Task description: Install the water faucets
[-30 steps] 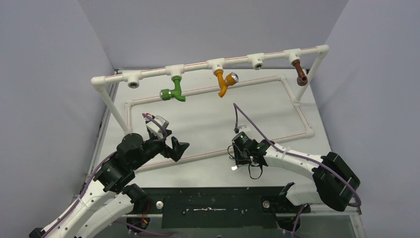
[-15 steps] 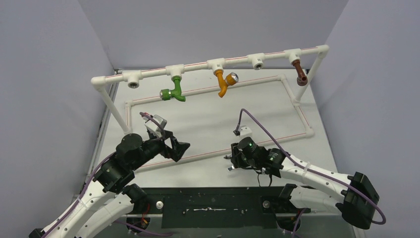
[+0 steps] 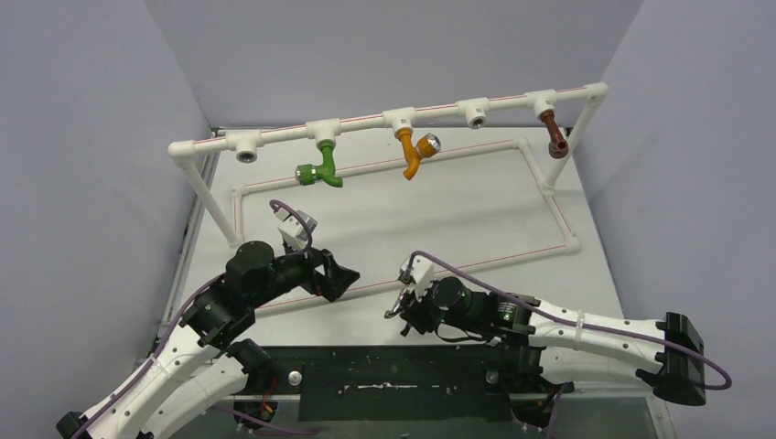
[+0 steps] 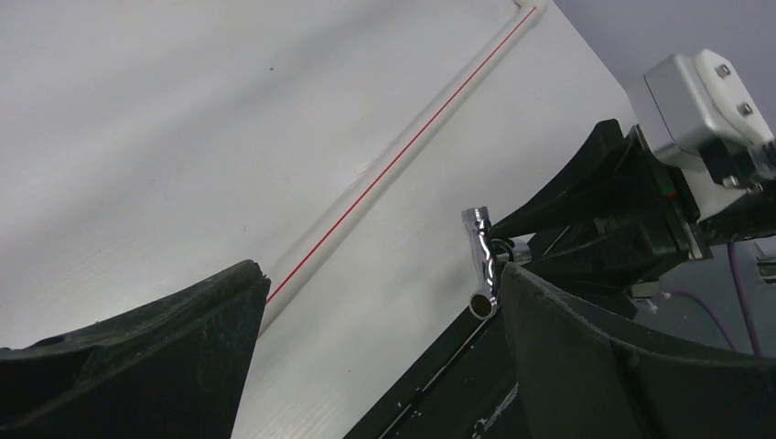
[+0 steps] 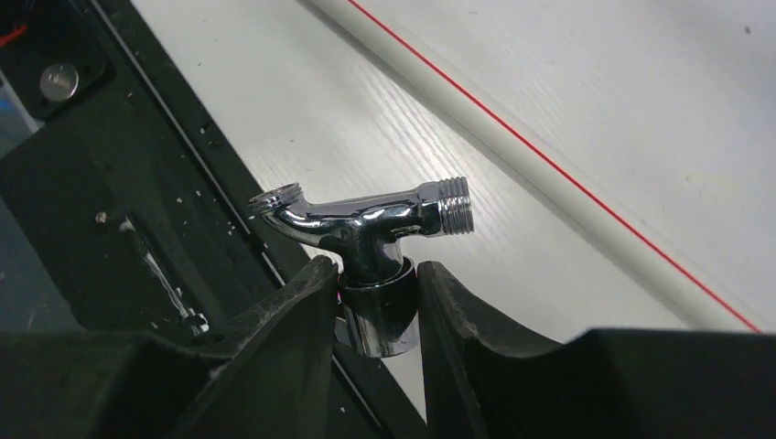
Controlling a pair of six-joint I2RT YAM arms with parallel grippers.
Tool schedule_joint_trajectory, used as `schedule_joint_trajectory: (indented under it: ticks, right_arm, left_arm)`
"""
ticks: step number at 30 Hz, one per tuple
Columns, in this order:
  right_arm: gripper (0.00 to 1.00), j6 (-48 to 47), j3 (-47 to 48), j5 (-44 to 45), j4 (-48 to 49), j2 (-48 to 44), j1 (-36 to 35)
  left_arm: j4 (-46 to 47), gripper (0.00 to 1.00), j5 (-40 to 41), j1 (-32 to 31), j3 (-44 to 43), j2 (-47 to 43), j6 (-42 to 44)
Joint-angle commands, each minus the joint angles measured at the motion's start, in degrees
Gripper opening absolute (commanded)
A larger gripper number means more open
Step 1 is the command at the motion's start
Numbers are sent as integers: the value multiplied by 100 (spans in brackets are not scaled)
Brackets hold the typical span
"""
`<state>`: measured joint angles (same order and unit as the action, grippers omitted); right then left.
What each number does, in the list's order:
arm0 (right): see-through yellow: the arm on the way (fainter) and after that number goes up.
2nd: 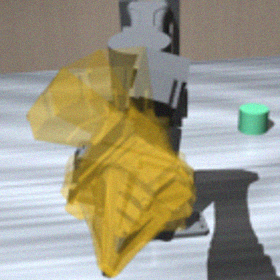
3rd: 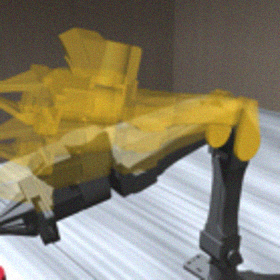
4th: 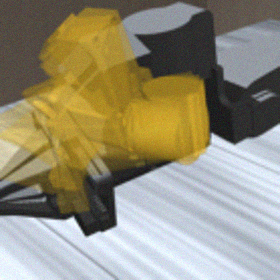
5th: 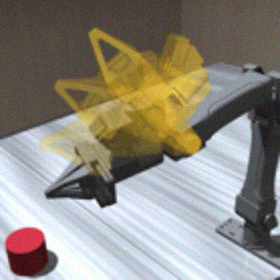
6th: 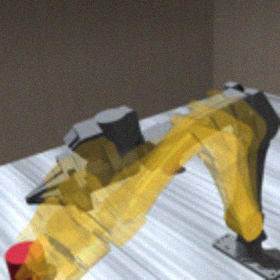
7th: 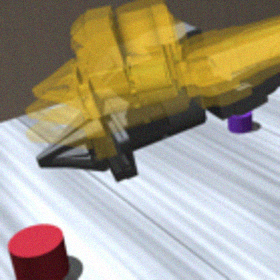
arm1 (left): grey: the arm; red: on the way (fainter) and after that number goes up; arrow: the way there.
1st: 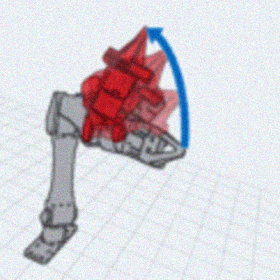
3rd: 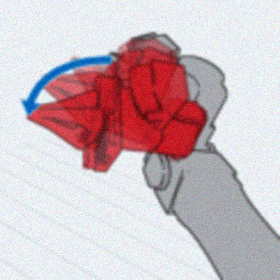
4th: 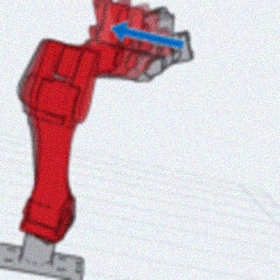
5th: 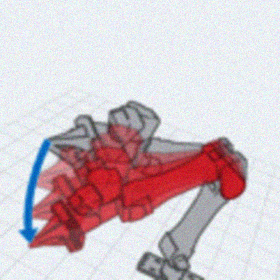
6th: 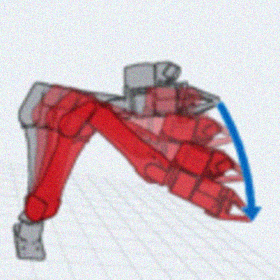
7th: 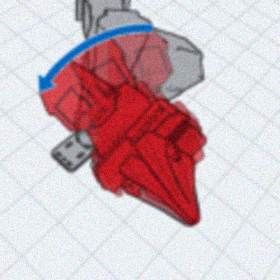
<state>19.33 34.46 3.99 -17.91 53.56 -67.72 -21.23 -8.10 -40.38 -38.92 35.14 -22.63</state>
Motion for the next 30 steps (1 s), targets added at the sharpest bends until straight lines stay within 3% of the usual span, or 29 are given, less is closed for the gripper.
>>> schedule_joint_trajectory:
  ticks: [1, 10, 16, 23, 30]
  right_arm:
    - [0, -1387, 528, 34, 812, 348, -487]
    - [0, -4041, 864, -1183, 1088, 977, -624]
    - [0, -5610, 1079, -1776, 835, 1148, -612]
    - [0, -6512, 1625, -2288, 253, 1476, -540]
    - [0, -6809, 1957, -2499, -107, 1693, -487]
  left_arm:
    - [-47, 97, -410, 22, -154, 115, -141]
    - [-337, 96, -833, 21, -89, 217, -380]
    - [-78, 86, -1368, 22, 148, 206, -730]
    - [416, 76, -2271, 23, 467, 485, -1067]
    - [576, 64, -2798, 23, 551, 638, -1160]
